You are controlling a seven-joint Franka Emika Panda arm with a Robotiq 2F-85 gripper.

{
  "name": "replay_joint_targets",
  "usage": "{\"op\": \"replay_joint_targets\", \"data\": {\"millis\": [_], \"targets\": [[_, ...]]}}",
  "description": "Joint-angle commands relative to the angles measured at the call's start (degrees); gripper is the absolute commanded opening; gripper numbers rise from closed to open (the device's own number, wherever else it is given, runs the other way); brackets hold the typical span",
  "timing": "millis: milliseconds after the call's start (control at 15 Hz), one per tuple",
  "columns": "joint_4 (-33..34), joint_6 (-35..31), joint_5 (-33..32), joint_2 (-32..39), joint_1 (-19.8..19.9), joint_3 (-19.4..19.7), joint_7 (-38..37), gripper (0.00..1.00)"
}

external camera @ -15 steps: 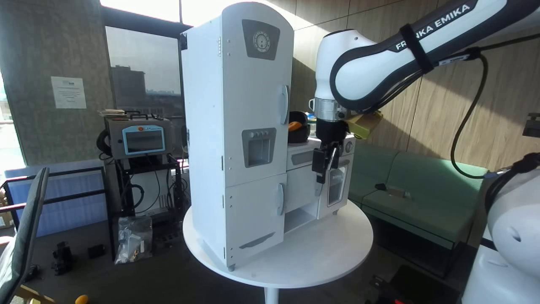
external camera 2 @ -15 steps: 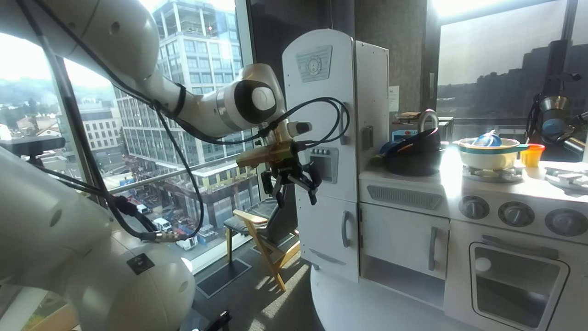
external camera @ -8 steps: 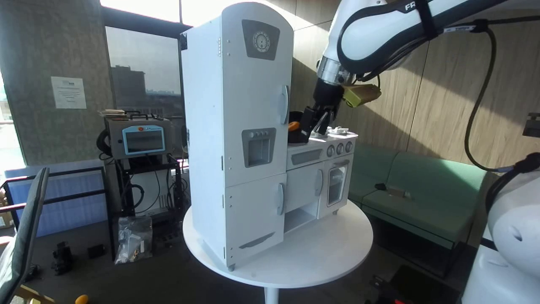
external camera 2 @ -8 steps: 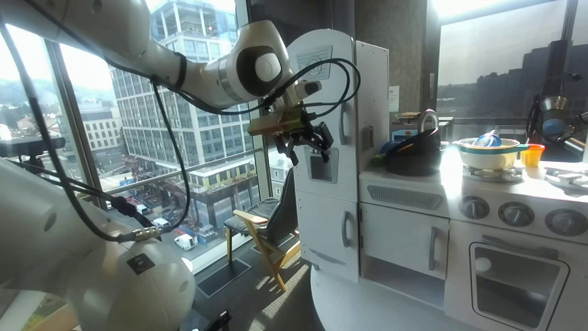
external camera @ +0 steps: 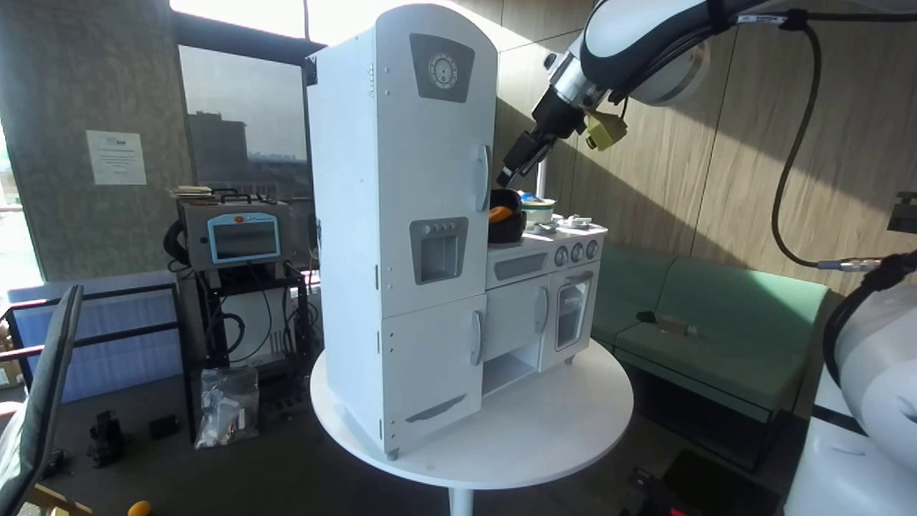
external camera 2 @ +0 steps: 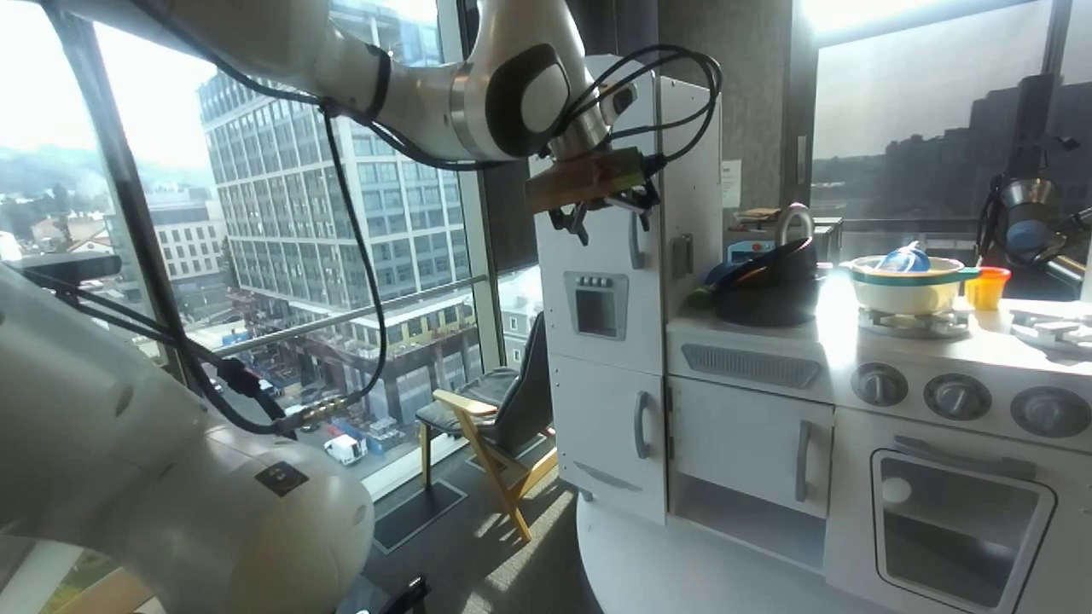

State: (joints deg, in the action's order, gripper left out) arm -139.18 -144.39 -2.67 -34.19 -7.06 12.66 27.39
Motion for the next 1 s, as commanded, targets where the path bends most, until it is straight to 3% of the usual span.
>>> {"op": "replay_joint_targets", "data": {"millis": [0, 467, 733, 867, 933], "targets": [[3.8, -10.2, 3.0, 5.7, -2.8, 3.0, 4.5, 1.00], [7.7, -18.8, 10.3, 13.6, -9.8, 9.0, 10.6, 1.00], [7.4, -13.6, 19.0, 9.8, -18.2, 16.0, 21.0, 1.00], [6.9, -11.1, 18.3, 7.5, -17.7, 17.1, 23.4, 1.00], [6.9, -9.6, 20.2, 6.9, -15.2, 15.1, 25.5, 1.00]]}}
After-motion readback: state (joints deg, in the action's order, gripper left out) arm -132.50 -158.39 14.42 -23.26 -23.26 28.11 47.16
